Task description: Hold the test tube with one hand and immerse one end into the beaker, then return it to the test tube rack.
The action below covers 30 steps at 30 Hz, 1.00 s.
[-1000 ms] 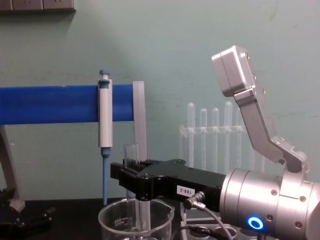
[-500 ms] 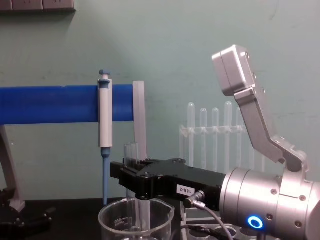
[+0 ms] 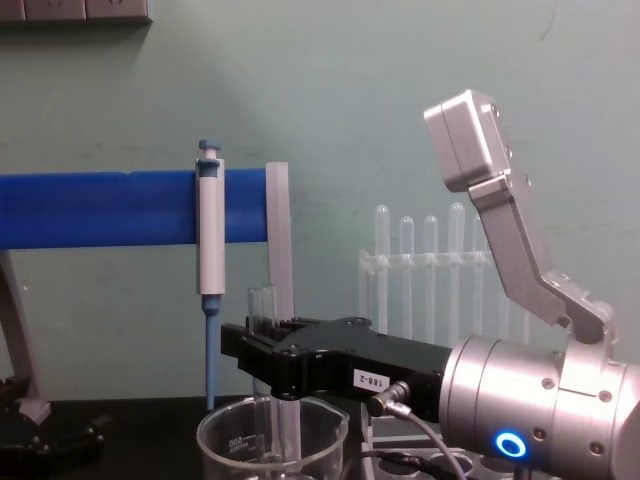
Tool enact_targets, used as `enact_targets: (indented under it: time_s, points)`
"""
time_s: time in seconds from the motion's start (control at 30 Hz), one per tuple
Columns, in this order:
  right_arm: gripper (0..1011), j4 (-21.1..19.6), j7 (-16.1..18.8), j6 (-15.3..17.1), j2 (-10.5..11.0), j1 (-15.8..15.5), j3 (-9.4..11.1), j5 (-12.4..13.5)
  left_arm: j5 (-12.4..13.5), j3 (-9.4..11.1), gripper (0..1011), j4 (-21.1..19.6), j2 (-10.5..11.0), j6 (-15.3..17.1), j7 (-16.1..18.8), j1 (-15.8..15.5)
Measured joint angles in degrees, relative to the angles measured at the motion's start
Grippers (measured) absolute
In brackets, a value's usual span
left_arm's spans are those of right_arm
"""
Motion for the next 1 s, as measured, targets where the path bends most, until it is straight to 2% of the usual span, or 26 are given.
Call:
enact_targets:
  time_s: [1.0]
  points:
    - [225, 0.0, 0.0, 0.0, 0.0, 0.0, 0.0, 0.0, 0.0, 0.0, 1000, 0.0, 0.0, 0.0, 0.0, 0.0]
